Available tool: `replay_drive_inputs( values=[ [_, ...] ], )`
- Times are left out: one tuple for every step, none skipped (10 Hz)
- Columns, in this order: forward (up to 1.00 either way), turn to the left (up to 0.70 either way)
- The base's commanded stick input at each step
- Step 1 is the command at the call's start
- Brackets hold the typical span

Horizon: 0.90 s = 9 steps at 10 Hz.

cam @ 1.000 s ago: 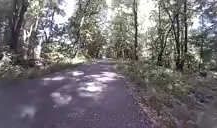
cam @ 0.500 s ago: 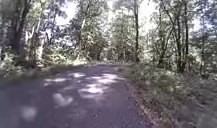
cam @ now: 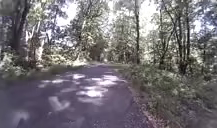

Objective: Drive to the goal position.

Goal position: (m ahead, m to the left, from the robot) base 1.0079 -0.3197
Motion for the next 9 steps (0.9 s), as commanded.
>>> replay_drive_inputs(
  values=[
    [0.45,0.0],
    [0.45,0.0],
    [0.45,0.0],
    [0.45,0.0],
    [0.45,0.0],
    [0.45,0.0],
    [0.45,0.0],
    [0.45,0.0],
    [0.45,0.0]
  ],
)
